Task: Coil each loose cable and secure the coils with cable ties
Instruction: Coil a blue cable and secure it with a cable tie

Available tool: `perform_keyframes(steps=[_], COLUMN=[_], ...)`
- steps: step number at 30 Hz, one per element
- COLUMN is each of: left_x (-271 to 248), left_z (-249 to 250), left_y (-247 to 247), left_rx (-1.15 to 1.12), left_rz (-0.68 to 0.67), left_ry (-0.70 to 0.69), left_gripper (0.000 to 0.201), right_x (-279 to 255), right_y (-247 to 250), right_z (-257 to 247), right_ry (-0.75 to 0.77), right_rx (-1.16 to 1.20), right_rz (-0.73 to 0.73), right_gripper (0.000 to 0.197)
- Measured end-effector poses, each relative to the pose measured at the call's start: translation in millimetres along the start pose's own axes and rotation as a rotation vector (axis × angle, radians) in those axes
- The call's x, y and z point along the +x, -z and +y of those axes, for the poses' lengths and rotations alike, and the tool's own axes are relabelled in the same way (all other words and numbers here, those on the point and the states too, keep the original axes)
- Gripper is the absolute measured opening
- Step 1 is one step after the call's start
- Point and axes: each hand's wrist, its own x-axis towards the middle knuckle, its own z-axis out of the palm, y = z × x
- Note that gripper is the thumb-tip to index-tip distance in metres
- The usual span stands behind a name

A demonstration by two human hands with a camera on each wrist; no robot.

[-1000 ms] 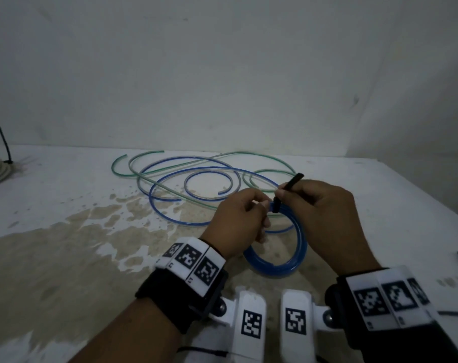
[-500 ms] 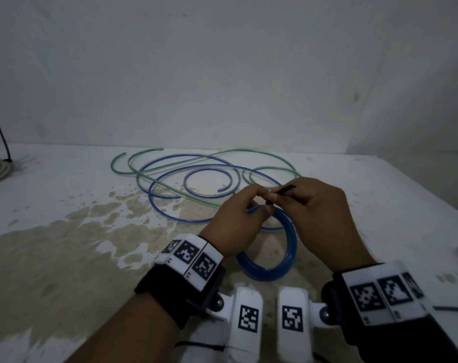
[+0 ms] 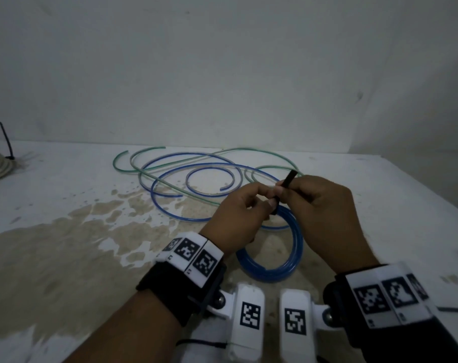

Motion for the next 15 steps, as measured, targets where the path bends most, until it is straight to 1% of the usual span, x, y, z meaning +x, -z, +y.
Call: perform_keyframes(steps=[2,3,5,7,9,11,12,13,15], left_x=[1.4,1.5,0.8,-0.5,-1.2,-1.8,-2.4,-3.2,-7.7], left_z=[1.0,1.6,3.1,4.4,6.7,10.2,11.8,13.1,14.7], left_y=[0.6,0.6,1.4,3.6,7.6,12.1,13.9,15.5,20.5], left_rx=[0.042,0.047,0.017,-0.050,-0.133,-0.212,-0.242,-0.272,-0.352], left_rz=[0.016,0.013,-0.014,-0.044,-0.056,-0.070,-0.078,-0.077,-0.051], left_ry=[-0.037,-0.040,0.000,0.078,0.156,0.214,0.230,0.240,0.251], left_gripper=[0.014,0.014,0.013,0.011,0.010,0.009,0.010,0.010,0.008], right_x=[-2.1,-2.4,-0.5,2.1,2.7,0.7,-0.1,-0.7,-0.8], right_y=[-0.3,0.3,1.9,3.8,4.7,4.7,3.9,2.9,0.0], right_z=[0.7,0.5,-1.1,-0.9,0.3,0.7,1.3,0.9,-1.1], right_ry=[0.065,0.067,-0.014,-0.128,-0.193,-0.199,-0.201,-0.218,-0.273], right_rx=[-0.041,-0.039,0.022,0.084,0.075,0.038,0.060,0.105,0.218], right_rz=[0.038,0.050,0.045,-0.028,-0.184,-0.337,-0.368,-0.369,-0.314], right_gripper=[0.018,0.018,0.018,0.017,0.011,0.024,0.030,0.033,0.026])
